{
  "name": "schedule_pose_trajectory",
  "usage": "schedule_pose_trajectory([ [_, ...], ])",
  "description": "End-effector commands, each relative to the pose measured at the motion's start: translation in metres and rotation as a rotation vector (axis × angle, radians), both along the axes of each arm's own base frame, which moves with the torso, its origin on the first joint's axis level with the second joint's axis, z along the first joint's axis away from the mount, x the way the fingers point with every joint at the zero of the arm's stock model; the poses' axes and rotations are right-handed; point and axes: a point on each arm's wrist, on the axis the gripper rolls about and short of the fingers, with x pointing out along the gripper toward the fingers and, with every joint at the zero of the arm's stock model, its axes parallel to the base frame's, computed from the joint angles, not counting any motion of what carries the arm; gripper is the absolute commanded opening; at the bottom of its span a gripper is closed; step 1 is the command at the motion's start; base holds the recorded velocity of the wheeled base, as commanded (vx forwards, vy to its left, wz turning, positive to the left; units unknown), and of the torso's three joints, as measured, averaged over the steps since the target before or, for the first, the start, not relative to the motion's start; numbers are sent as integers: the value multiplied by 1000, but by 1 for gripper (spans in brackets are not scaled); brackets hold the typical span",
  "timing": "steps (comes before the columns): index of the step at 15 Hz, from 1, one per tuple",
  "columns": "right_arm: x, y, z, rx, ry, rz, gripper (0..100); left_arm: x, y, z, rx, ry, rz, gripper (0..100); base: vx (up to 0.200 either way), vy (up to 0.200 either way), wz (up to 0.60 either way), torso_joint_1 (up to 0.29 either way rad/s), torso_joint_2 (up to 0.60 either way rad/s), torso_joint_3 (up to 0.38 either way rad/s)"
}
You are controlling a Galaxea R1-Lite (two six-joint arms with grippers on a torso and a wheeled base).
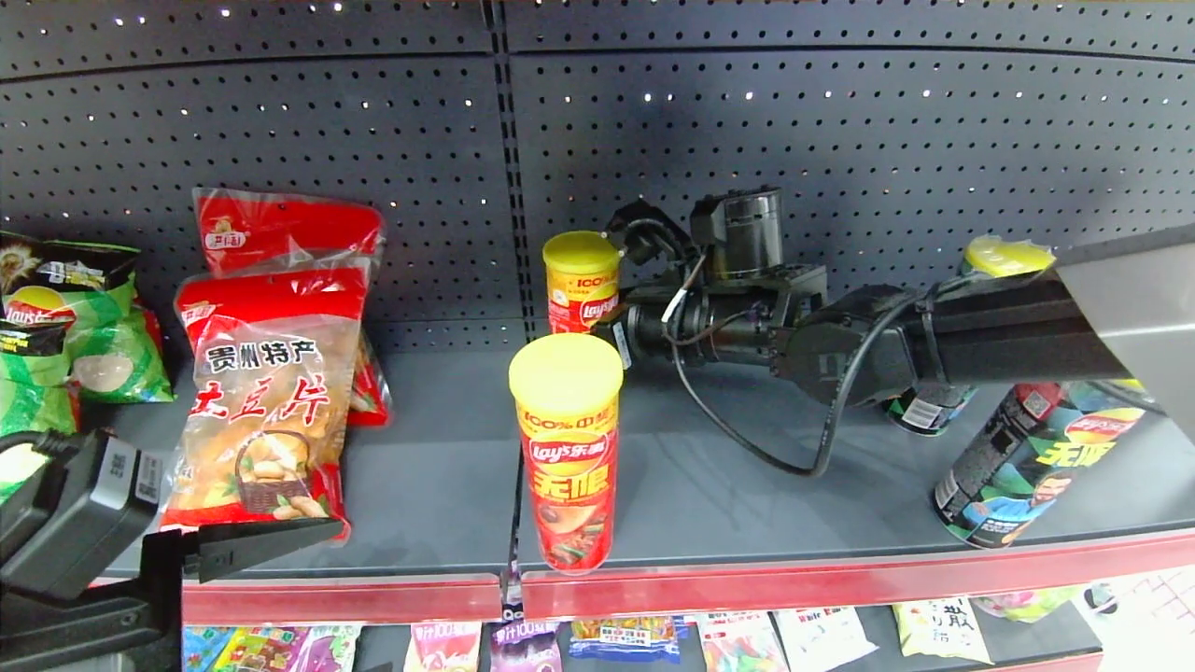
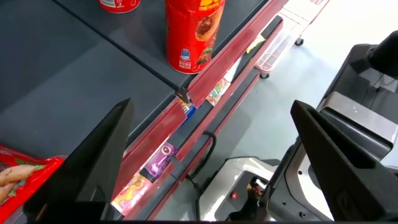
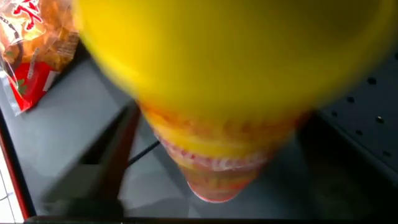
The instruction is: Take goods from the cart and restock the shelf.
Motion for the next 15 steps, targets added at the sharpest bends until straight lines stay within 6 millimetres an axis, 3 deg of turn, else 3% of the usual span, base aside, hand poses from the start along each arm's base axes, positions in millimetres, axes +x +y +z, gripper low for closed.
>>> schedule_pose_trajectory([
  [1,-13,-7,11,5,-5,1,100,1,-1,-2,4,10,0,100,0,0,0,0,0,0],
  [4,-35,-29,18,-16,10,-50,100,6,-3,-4,15,32,0,100,0,0,0,0,0,0],
  [8,-85,-66,30,-22,31,-115,100,17,-7,-10,43,74,12,100,0,0,0,0,0,0],
  [13,-170,-130,39,15,16,-155,100,43,-17,-23,124,152,70,100,0,0,0,0,0,0],
  [14,-177,-135,40,20,8,-155,100,45,-18,-24,128,159,70,100,0,0,0,0,0,0],
  [15,-201,-152,41,42,-19,-151,100,53,-24,-26,140,178,60,100,0,0,0,0,0,0],
])
